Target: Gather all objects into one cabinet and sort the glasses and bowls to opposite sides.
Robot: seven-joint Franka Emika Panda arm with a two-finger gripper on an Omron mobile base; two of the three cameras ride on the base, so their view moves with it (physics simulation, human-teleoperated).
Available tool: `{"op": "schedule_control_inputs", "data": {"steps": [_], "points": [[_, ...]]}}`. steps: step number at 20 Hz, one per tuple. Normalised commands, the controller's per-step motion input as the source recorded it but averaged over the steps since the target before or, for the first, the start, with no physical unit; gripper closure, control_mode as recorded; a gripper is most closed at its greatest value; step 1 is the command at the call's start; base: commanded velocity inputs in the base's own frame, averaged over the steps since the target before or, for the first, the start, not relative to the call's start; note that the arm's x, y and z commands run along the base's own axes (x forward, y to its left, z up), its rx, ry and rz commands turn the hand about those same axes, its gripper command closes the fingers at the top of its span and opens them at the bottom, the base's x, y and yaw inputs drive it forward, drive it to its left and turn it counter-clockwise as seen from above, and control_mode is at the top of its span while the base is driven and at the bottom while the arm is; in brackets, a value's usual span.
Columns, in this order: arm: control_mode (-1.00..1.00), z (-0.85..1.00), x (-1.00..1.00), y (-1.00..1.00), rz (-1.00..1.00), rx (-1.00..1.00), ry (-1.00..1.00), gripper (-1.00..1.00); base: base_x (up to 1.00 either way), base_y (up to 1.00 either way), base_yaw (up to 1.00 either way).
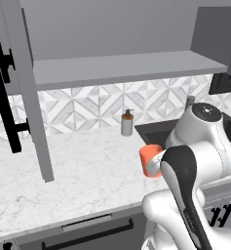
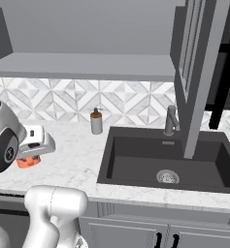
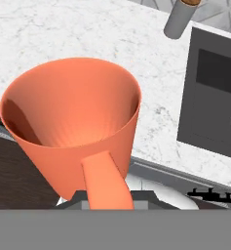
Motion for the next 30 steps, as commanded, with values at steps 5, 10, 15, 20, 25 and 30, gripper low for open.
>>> {"op": "schedule_control_inputs", "data": {"steps": [5, 10, 15, 20, 25, 30], "points": [[1.0, 0.0, -0.08, 0.0, 0.0, 0.0, 0.0, 1.0, 0.0, 0.0, 0.0], [1.0, 0.0, 0.0, 0.0, 0.0, 0.0, 0.0, 1.0, 0.01, -0.03, 0.13], [1.0, 0.0, 0.0, 0.0, 0.0, 0.0, 0.0, 1.0, -0.18, -0.22, 0.51], [1.0, 0.0, 0.0, 0.0, 0.0, 0.0, 0.0, 1.0, -0.56, 0.01, 0.08], [1.0, 0.0, 0.0, 0.0, 0.0, 0.0, 0.0, 1.0, -1.0, 0.0, 0.03], [1.0, 0.0, 0.0, 0.0, 0.0, 0.0, 0.0, 1.0, -1.0, 0.0, 0.02]]}}
